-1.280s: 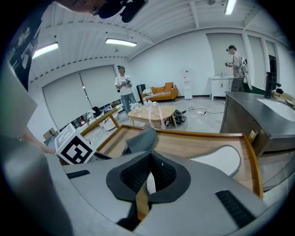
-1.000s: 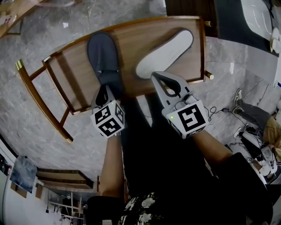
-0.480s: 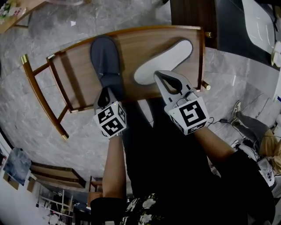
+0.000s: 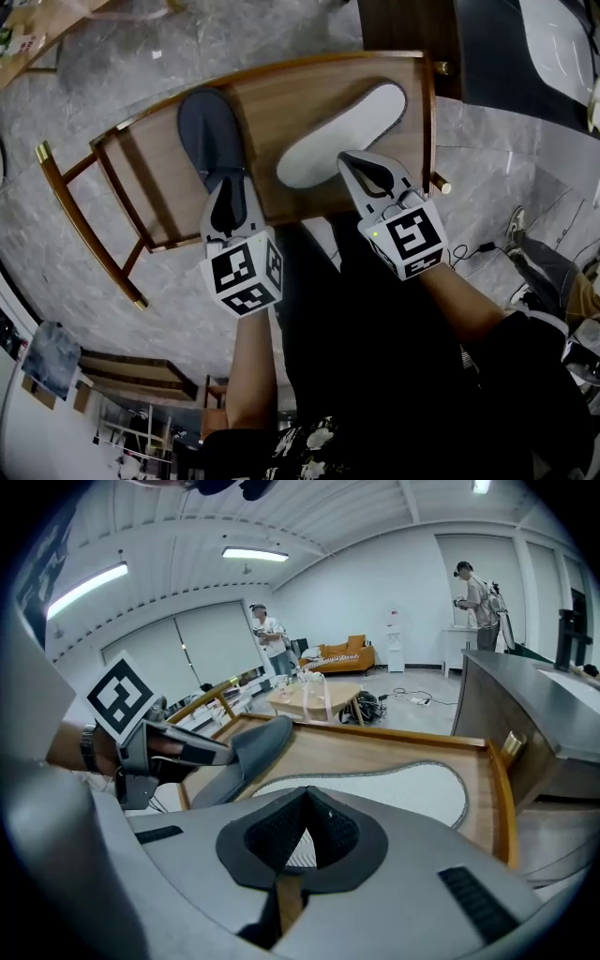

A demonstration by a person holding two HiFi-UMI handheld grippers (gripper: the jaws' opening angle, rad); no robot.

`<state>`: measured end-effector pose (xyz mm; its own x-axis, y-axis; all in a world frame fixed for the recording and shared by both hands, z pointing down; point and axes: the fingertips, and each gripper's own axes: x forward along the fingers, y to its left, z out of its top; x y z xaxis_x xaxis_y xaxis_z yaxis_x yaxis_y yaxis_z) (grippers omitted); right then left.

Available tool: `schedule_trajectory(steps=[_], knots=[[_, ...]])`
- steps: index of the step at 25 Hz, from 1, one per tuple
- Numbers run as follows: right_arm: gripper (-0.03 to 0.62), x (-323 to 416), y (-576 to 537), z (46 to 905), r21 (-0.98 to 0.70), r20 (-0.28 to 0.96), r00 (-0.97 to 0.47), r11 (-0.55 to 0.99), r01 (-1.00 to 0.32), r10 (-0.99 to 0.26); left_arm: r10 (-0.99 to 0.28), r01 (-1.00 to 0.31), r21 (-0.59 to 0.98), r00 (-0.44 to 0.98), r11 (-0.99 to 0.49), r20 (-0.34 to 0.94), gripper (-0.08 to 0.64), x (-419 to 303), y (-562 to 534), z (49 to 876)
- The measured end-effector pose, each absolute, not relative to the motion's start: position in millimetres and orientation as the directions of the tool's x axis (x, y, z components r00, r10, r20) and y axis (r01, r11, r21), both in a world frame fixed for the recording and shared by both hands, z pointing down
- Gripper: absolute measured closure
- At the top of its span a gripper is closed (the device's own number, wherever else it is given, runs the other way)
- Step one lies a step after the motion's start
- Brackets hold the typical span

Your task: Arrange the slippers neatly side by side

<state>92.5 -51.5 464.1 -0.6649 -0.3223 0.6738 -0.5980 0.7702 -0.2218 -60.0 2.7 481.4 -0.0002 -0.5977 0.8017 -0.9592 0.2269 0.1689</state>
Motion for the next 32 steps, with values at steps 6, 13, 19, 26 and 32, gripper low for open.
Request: schedule_trajectory(steps=[6, 13, 19, 26, 32], knots=[[0.598, 108.5, -46.7, 478.3, -0.247, 0.699, -0.649, 0.751, -0.612, -0.299, -0.592, -0.975, 0.215, 0.207, -0.057, 0.779, 0.427, -2.9, -44.0, 480.8], [0.597, 114.5, -39.1, 497.3, -0.286, 0.719, -0.645, 0.736, -0.614, -0.259, -0.492, -0.898, 0.403, 0.434, -0.176, 0.755, 0.362, 29.5, -65.3, 495.8], [0.598, 121.5, -32.9, 506.3, -0.308, 0.730, -0.641, 0.723, -0.619, -0.238, -0.404, -0.877, 0.429, 0.481, -0.217, 0.778, 0.364, 41.6, -58.1, 507.2], [0.597, 120.0, -30.6, 513.5, -0.313, 0.733, -0.638, 0.717, -0.623, -0.234, -0.404, -0.890, 0.392, 0.455, -0.232, 0.793, 0.424, 41.2, -53.3, 509.3], [0.597, 122.4, -29.0, 515.7, -0.318, 0.739, -0.632, 0.706, -0.634, -0.235, -0.417, -0.881, 0.392, 0.471, -0.264, 0.778, 0.477, 43.9, -47.9, 492.7]])
